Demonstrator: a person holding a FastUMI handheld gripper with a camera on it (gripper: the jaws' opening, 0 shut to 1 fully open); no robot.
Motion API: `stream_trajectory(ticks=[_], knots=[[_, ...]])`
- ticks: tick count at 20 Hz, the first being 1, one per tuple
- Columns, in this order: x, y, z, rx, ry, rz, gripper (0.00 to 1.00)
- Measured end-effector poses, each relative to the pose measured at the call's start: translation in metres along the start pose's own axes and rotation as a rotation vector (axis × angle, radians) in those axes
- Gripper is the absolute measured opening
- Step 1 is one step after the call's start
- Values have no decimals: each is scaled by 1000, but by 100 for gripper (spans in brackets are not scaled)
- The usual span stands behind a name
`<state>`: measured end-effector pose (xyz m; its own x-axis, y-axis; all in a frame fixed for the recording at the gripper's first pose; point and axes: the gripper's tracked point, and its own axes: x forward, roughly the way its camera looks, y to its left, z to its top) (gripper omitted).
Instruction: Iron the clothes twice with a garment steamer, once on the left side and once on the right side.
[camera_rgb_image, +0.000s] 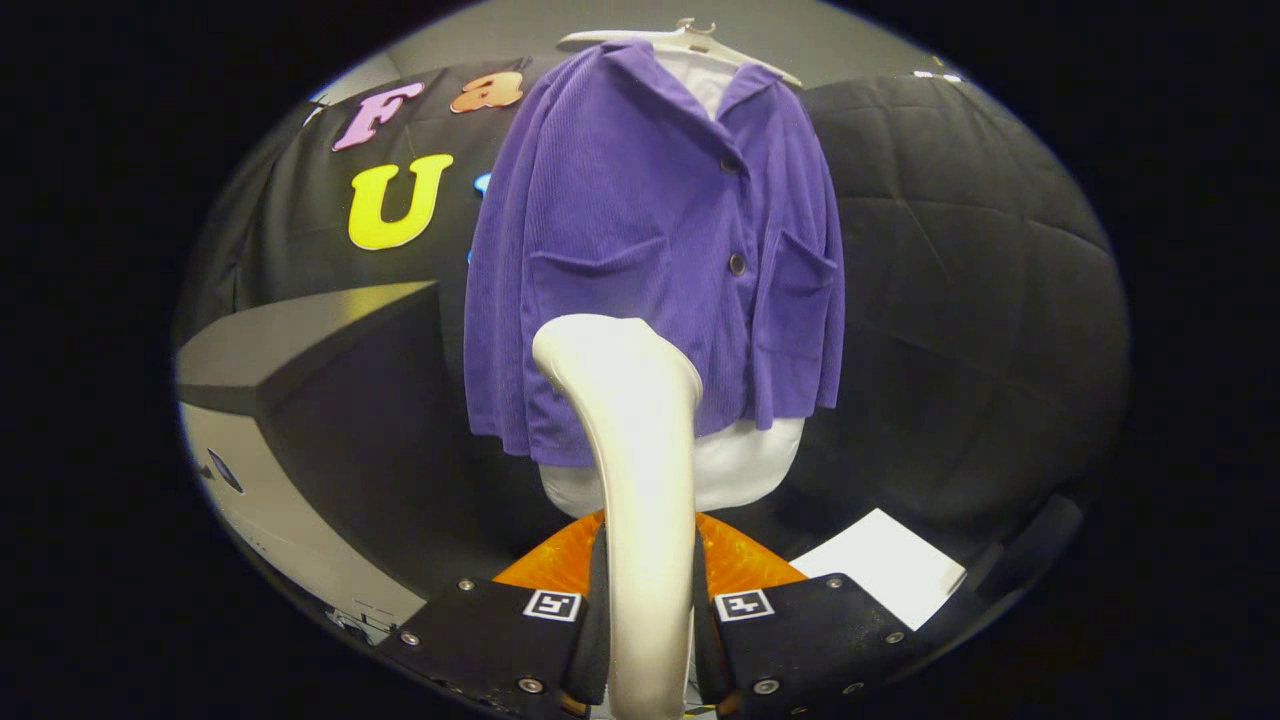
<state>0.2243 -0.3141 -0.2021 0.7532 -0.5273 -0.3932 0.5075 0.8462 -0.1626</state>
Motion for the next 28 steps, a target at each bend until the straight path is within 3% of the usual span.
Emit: stream_trajectory(ticks=[7,12,19,28], knots=[[-83,-18,121,23,-225,22,34],[-114,-41,193,-9,-317,-18,34],[-113,-63,286,21,-446,-50,34],[-71,-105,342,41,-498,-134,34]])
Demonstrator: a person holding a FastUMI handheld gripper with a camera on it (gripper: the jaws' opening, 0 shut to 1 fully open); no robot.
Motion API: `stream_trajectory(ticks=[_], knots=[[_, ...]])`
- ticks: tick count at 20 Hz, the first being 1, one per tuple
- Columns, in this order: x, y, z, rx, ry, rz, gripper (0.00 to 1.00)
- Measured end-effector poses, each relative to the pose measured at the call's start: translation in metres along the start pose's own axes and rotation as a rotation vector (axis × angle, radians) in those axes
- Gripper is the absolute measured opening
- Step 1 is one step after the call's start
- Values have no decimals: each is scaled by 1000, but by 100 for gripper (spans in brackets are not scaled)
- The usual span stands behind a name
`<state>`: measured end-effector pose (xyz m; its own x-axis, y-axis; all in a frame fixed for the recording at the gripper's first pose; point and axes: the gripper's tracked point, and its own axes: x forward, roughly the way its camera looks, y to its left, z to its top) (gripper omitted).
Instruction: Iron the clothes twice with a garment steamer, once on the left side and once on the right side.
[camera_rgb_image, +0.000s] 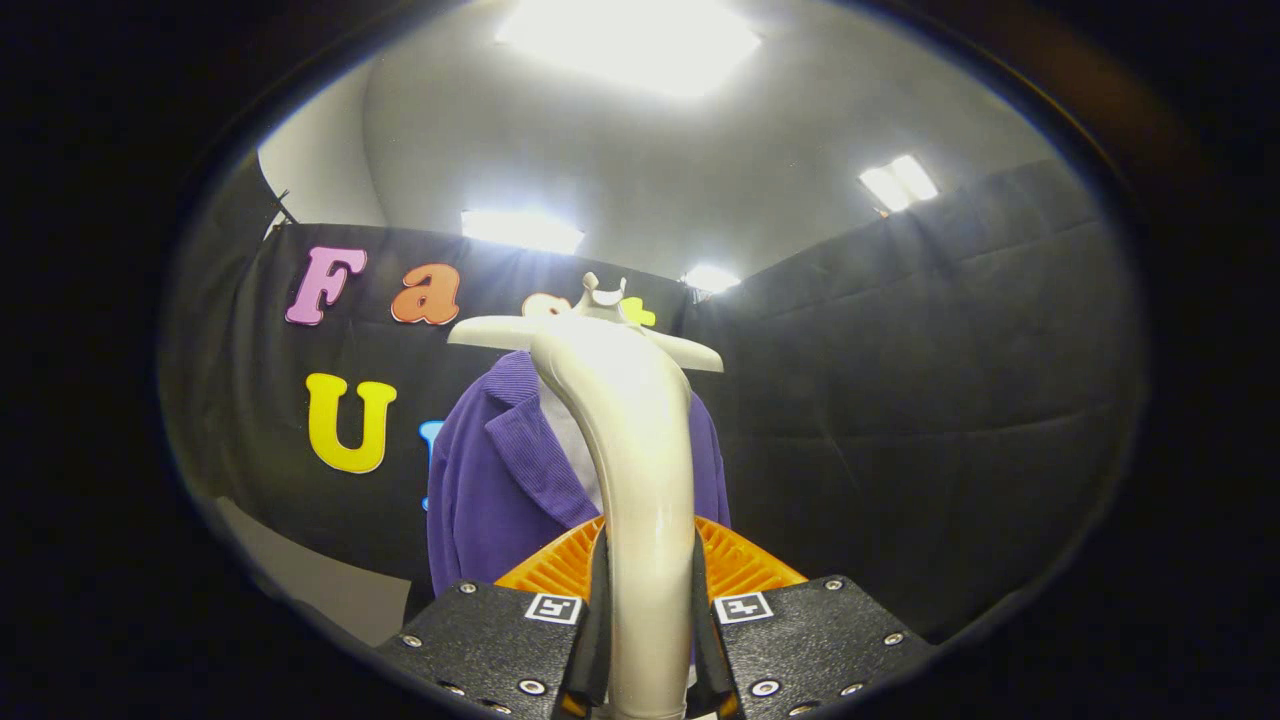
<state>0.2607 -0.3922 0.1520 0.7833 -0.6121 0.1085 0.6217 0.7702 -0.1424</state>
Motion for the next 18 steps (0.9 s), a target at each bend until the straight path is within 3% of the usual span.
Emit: stream_trajectory(ticks=[11,18], knots=[[88,-20,-28,2,3,-106,34],[121,-19,-63,-6,65,-128,34]])
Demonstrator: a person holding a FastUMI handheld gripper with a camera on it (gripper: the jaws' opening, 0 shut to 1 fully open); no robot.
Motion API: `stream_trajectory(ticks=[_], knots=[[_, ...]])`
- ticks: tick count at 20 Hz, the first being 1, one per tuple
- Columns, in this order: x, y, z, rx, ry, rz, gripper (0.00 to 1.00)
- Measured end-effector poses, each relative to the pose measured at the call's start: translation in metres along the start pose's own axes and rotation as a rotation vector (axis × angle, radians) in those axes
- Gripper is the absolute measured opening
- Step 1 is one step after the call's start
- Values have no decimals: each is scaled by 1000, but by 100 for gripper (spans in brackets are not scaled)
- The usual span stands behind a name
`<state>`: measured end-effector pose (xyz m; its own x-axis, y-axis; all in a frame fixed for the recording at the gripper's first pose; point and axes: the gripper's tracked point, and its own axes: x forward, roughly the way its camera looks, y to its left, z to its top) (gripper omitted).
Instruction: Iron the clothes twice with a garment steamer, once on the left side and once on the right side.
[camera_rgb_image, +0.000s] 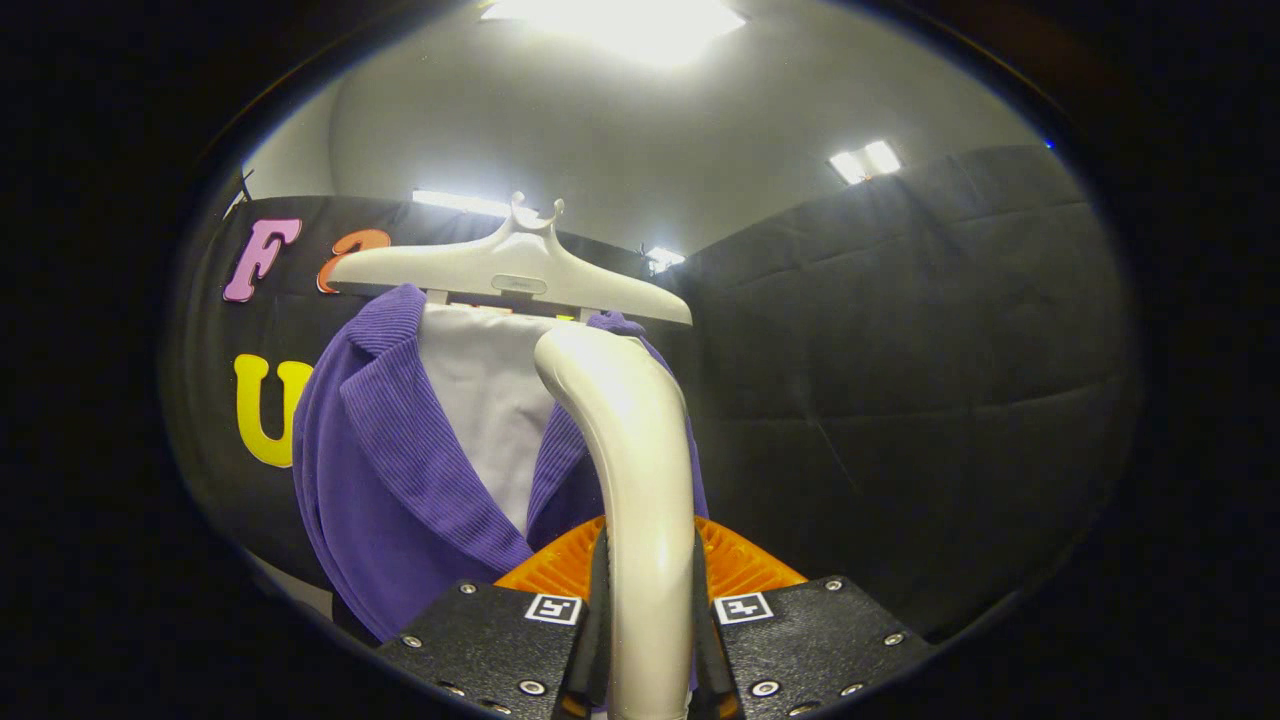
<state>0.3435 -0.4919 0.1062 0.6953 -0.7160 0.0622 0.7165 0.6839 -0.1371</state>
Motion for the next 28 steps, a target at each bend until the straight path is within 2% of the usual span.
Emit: stream_trajectory(ticks=[6,13,18,24,28], knots=[[12,0,-44,0,88,-20,34],[2,-7,-110,-22,185,-34,34],[-8,-14,-156,-39,252,-45,34],[-18,-17,-187,-42,284,-64,34],[-44,-25,-225,-39,324,-87,34]])
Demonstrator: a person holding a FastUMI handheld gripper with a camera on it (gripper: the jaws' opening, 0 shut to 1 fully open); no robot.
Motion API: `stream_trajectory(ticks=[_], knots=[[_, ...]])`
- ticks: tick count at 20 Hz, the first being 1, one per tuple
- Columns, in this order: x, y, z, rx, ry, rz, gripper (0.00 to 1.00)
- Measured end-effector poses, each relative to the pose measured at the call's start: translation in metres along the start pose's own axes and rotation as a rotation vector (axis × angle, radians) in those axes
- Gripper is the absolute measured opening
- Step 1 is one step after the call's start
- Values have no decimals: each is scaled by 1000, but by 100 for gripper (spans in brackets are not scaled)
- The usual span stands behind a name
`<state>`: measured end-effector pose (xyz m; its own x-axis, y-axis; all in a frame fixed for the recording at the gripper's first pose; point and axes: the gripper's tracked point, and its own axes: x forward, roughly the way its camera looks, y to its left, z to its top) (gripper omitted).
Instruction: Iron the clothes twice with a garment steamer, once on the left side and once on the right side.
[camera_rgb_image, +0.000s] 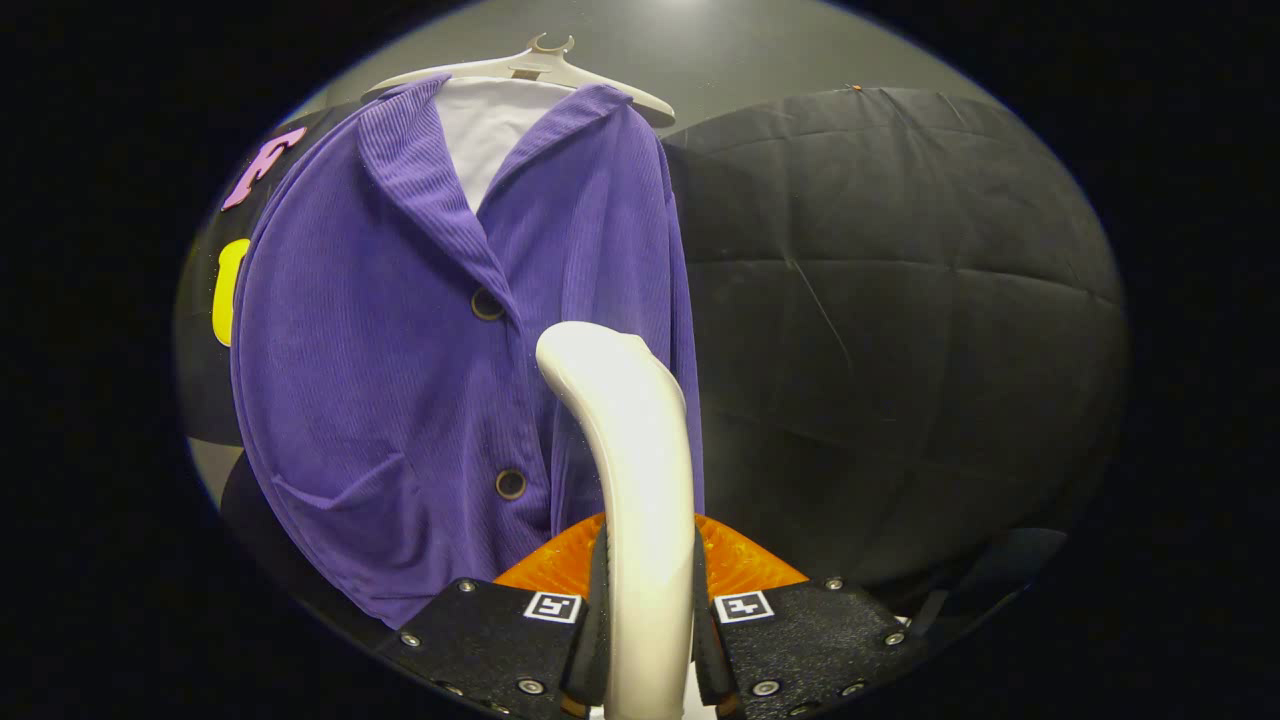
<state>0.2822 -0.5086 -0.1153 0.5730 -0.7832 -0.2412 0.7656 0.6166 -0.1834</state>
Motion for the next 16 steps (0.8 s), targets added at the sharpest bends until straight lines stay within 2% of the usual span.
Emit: stream_trajectory(ticks=[16], knots=[[8,11,-122,-22,206,22,34]])
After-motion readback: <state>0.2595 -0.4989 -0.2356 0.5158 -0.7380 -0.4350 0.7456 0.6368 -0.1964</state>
